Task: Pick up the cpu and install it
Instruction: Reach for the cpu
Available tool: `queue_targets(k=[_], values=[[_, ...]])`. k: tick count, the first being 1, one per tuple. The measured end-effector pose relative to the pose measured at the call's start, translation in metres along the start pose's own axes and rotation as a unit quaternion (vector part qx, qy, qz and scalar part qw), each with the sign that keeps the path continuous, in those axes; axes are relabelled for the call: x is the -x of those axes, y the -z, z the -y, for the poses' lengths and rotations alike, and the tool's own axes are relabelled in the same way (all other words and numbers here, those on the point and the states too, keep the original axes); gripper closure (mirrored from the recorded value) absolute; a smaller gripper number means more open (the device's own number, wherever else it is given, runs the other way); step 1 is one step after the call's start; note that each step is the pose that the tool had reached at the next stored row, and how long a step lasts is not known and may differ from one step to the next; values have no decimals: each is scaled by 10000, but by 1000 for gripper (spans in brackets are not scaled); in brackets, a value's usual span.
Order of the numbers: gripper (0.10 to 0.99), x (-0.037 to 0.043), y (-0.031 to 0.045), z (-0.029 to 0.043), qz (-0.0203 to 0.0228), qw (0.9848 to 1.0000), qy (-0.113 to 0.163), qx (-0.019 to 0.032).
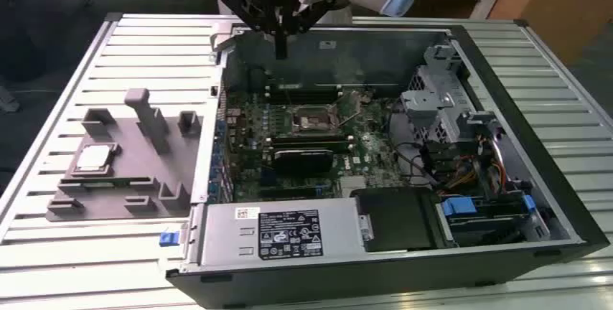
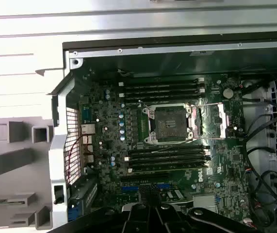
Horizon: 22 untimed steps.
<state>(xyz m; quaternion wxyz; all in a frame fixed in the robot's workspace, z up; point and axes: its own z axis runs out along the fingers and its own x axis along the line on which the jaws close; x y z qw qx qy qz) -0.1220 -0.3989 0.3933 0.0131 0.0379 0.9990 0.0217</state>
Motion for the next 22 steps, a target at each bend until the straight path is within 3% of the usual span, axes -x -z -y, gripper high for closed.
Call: queue_targets(k=[8, 22], values=[[980, -11, 0, 1, 0, 10000, 0, 0], [980, -101, 1, 9, 0, 10000, 0, 0]])
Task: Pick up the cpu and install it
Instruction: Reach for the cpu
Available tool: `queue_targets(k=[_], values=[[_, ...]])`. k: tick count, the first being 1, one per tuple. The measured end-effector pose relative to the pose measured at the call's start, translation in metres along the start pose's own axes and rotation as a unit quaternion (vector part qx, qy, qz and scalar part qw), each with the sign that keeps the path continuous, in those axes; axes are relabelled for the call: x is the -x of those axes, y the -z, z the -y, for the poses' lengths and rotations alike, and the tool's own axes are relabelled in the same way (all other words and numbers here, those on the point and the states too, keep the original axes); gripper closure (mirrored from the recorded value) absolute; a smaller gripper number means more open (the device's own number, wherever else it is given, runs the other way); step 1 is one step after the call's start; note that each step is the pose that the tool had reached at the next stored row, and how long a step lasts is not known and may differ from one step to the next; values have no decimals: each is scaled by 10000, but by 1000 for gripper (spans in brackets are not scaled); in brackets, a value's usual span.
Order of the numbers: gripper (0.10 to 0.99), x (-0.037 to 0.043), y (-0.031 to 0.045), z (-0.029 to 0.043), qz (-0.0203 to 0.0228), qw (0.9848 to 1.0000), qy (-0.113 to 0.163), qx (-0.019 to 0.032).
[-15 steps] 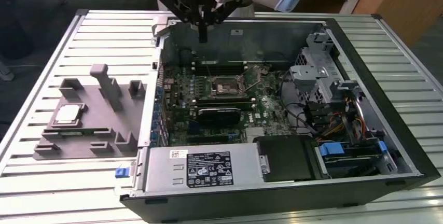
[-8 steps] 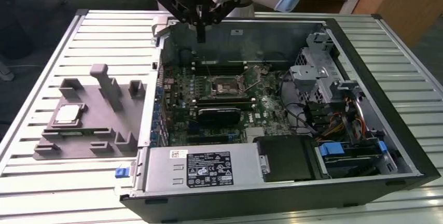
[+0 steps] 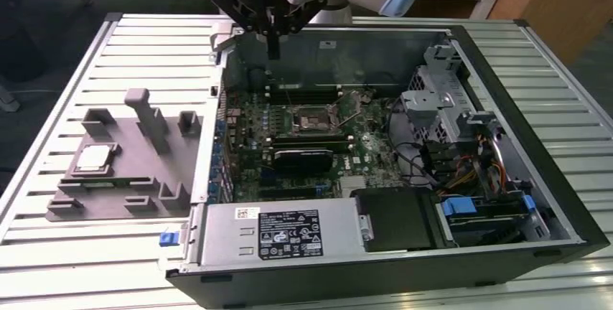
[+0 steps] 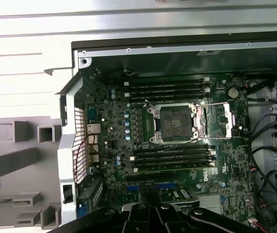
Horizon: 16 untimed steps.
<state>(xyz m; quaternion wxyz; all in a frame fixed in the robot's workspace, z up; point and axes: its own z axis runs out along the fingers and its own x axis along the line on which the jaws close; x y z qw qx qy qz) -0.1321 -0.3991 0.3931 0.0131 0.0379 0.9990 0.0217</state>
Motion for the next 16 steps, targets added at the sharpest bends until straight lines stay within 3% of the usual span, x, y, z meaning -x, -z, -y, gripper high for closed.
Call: queue_targets(k=[16], values=[[980, -170, 3, 24, 0, 10000, -2, 0]])
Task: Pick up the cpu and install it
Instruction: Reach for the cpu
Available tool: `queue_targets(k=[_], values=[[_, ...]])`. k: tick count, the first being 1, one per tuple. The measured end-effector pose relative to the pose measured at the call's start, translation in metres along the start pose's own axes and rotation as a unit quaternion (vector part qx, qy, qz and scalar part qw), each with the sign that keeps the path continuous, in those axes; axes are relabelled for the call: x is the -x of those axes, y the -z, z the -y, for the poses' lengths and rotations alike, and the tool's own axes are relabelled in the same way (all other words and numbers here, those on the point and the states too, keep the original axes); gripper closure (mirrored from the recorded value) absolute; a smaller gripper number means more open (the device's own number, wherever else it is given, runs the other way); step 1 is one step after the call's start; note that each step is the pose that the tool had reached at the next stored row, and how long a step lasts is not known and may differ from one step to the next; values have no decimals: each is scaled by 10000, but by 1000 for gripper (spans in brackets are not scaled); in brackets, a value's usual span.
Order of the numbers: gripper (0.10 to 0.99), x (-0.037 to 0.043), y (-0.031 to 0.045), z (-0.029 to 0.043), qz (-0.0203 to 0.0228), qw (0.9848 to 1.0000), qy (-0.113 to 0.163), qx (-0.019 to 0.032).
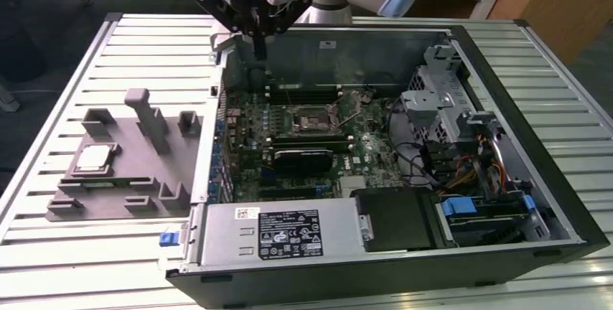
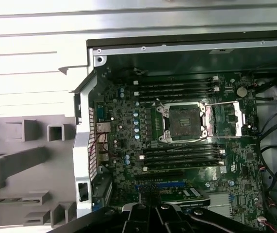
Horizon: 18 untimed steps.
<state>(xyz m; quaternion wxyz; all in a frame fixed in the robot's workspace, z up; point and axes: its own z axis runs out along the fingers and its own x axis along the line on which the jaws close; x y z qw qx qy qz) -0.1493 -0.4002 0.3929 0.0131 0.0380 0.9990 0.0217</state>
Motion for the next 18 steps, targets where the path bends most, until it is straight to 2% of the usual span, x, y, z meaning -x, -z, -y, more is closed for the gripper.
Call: queue_targets(k=[18], values=[[980, -184, 6, 45, 0, 10000, 0, 0]])
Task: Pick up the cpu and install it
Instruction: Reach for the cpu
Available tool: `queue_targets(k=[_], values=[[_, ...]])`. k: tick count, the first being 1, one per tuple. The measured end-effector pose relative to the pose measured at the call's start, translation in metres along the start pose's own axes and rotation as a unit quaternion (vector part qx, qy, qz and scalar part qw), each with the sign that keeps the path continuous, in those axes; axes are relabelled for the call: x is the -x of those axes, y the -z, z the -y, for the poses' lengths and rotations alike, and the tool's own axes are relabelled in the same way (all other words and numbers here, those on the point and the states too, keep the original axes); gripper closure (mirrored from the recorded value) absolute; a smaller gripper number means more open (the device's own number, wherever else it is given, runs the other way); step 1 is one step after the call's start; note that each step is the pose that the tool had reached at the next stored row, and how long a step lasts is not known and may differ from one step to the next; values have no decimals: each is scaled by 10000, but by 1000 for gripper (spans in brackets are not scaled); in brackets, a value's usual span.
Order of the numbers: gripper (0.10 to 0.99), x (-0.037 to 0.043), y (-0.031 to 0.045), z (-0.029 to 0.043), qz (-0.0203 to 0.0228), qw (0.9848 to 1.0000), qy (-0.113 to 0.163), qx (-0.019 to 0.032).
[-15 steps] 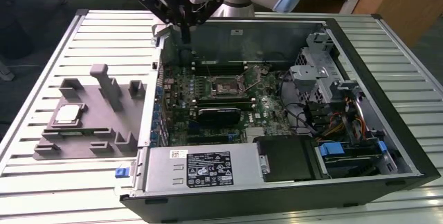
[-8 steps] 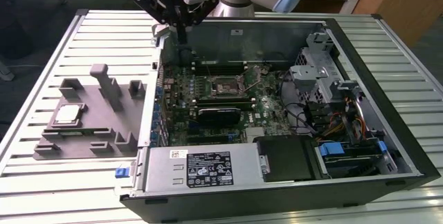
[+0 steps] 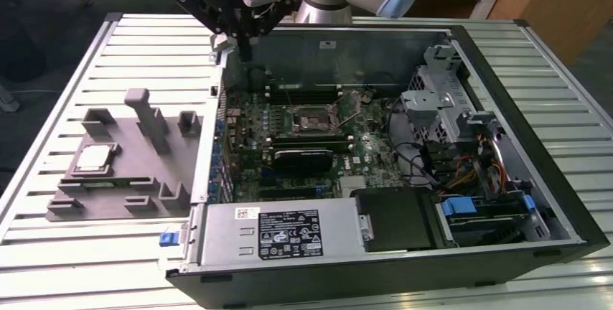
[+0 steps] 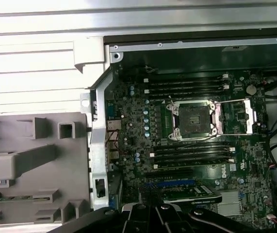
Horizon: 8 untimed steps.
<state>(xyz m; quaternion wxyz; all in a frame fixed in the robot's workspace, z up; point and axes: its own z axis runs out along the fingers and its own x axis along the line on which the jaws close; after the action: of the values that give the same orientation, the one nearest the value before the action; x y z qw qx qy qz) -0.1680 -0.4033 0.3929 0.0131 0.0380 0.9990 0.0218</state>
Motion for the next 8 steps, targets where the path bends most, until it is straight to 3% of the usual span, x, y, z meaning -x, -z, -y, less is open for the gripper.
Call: queue_targets(k=[8], values=[[980, -95, 3, 17, 0, 10000, 0, 0]])
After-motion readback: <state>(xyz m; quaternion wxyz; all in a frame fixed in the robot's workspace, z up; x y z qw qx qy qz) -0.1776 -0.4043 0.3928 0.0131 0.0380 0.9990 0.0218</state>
